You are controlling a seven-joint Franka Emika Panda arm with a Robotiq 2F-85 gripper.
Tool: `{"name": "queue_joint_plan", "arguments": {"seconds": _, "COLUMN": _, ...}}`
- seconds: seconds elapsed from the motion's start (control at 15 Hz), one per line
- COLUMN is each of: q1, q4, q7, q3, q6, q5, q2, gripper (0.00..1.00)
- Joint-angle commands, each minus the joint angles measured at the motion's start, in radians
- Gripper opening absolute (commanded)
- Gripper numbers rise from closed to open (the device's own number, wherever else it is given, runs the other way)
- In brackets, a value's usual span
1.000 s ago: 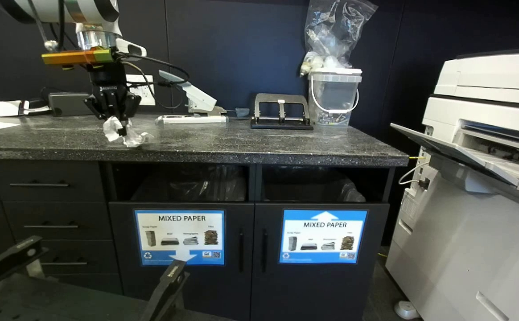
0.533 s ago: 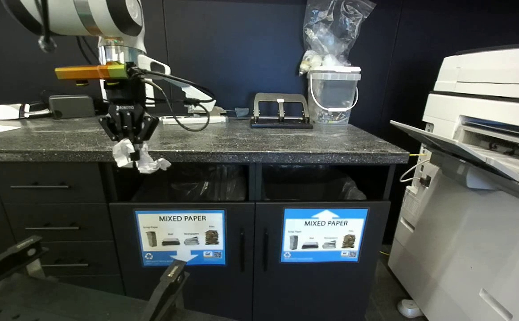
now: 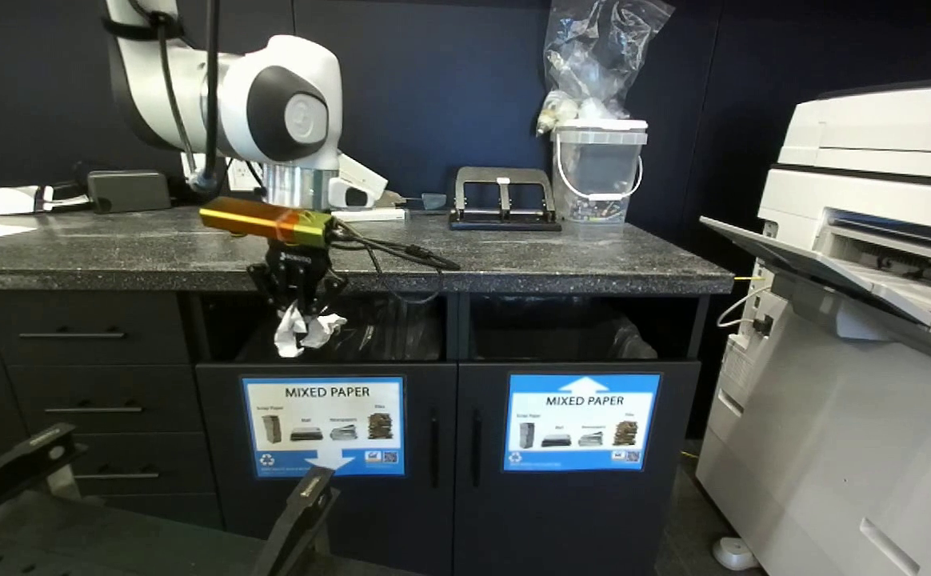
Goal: Put the tissues into the rubbish bin.
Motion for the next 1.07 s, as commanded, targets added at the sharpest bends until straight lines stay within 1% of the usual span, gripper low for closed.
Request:
{"name": "queue_joint_plan", "arguments": {"seconds": 0.0, "q1": -0.166, "q4": 0.062, "q7": -0.206, "q3": 0.159, "q6": 0.207, "q5": 0.092, "q2": 0.133, "gripper": 0.13}}
{"name": "queue_joint_plan", "arguments": {"seconds": 0.13, "q1": -0.292, "q4": 0.089, "q7": -0.285, "q3": 0.287, "q6": 0.319, "q5": 0.083, "q2": 0.217, "gripper": 0.13}}
{"name": "queue_joint_plan", "arguments": {"seconds": 0.2, "q1": -0.347, "q4": 0.101, "q7": -0.301, "q3": 0.340, "q6": 0.366, "q5": 0.047, "q2": 0.258, "gripper": 0.13}}
{"name": "queue_joint_plan", "arguments": {"seconds": 0.33, "q1": -0.400, "q4": 0.131, "q7": -0.304, "q3": 0.384, "q6": 0.456, "q5": -0.047, "q2": 0.344, "gripper": 0.13}}
{"name": "queue_joint_plan", "arguments": {"seconds": 0.67, "q1": -0.453, "q4": 0.245, "q7": -0.267, "q3": 0.378, "q6": 0.589, "q5": -0.322, "q2": 0.548, "gripper": 0.13}}
{"name": "queue_joint_plan", "arguments": {"seconds": 0.8, "q1": -0.474, "q4": 0.304, "q7": -0.247, "q3": 0.385, "q6": 0.644, "q5": -0.404, "q2": 0.622, "gripper": 0.13}}
{"name": "queue_joint_plan", "arguments": {"seconds": 1.0, "q1": -0.476, "q4": 0.397, "q7": -0.221, "q3": 0.380, "q6": 0.680, "q5": -0.513, "q2": 0.710, "gripper": 0.13}}
